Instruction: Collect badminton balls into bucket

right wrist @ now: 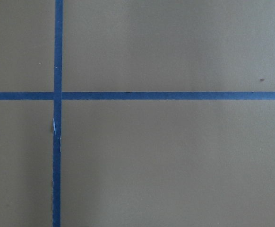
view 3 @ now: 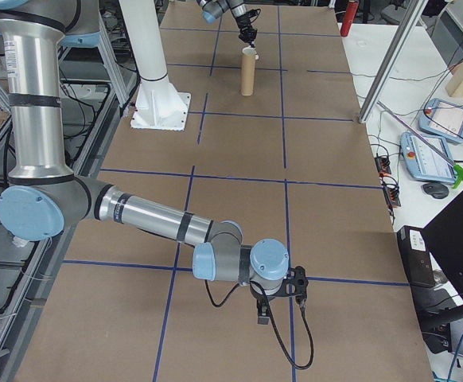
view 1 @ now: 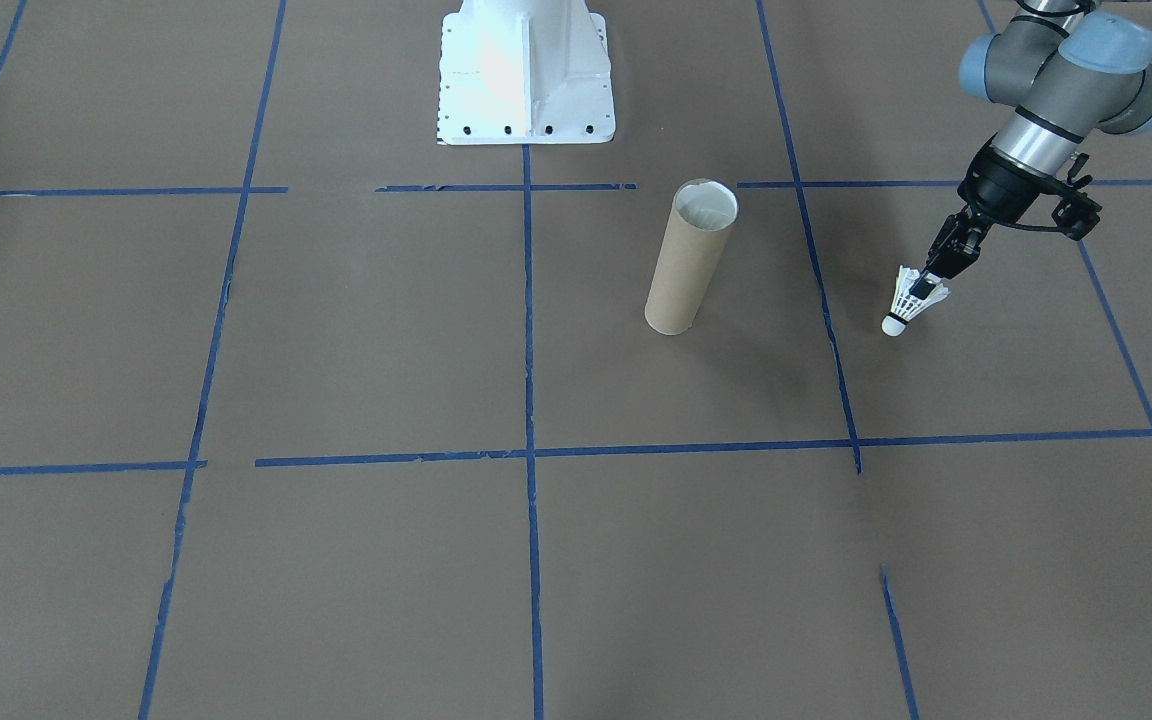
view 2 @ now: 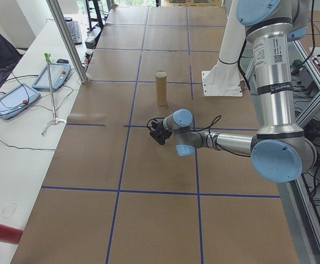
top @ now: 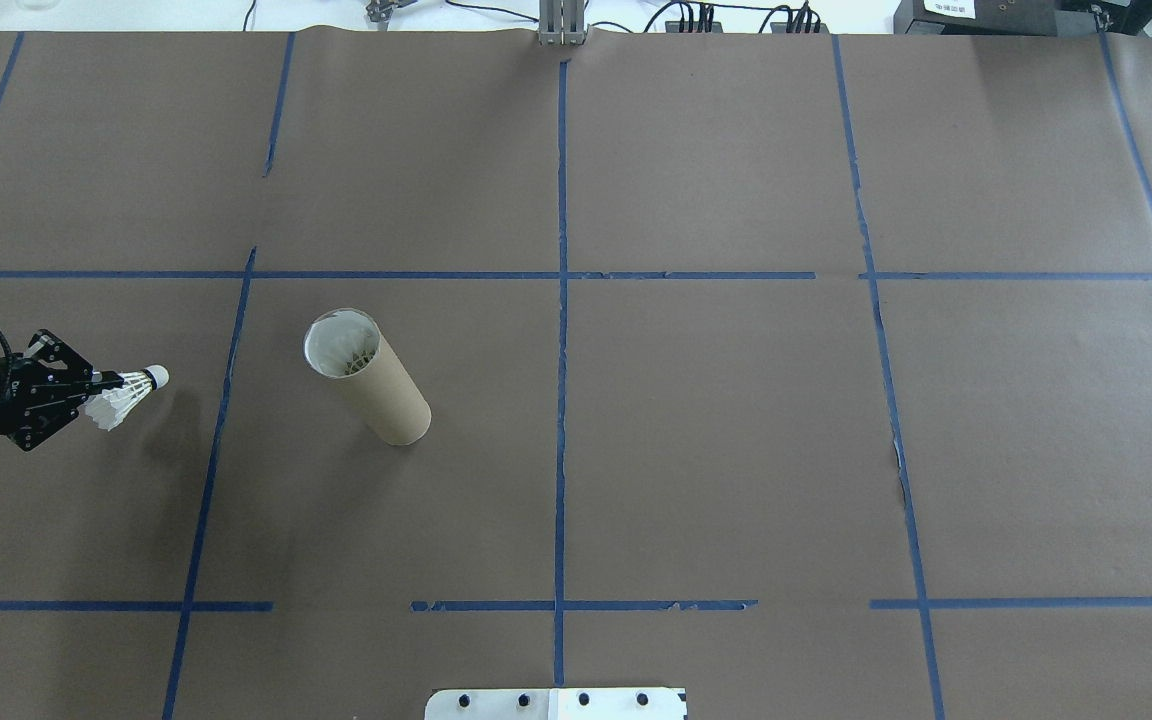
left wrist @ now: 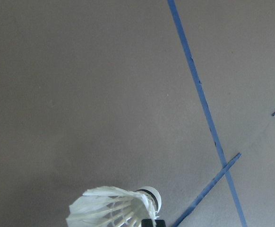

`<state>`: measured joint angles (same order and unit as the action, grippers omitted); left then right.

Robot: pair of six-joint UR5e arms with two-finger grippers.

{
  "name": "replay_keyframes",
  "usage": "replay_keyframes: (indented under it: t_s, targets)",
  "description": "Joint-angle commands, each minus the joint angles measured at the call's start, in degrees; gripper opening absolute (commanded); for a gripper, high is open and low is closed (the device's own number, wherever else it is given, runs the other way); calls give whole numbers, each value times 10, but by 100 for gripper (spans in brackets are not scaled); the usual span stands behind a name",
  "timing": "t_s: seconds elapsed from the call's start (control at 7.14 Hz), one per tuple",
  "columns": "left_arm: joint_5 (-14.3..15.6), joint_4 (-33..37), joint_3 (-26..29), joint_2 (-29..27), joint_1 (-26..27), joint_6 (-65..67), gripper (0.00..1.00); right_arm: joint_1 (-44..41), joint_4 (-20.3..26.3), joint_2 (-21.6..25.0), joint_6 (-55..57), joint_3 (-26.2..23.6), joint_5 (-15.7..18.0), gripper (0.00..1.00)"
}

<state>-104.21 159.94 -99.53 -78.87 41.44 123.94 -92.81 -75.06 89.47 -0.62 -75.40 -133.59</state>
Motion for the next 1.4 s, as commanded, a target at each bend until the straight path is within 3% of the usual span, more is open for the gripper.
replay_keyframes:
  t_s: [0.0, 0.14, 0.42, 0.7, 0.84, 1.12, 1.26]
  targets:
    - [-85, -137, -70, -6, 45, -153, 0, 0, 0, 0, 0, 0, 0, 100]
    - [-117, -184, -99, -6, 63, -234, 0, 0, 0, 0, 0, 0, 0, 100]
    - [-124, -274, -144, -8, 67, -352, 0, 0, 0, 0, 0, 0, 0, 100]
    - [-126, -515, -230, -64, 96, -505, 0, 0, 0, 0, 0, 0, 0, 100]
    - [-125, -646, -246, -146, 126, -550, 0, 0, 0, 0, 0, 0, 0, 100]
    - [-121, -965, -256, -344, 124, -630, 0, 0, 0, 0, 0, 1, 0, 100]
    - [-120, -1087, -257, -431, 124, -643, 0, 0, 0, 0, 0, 0, 0, 100]
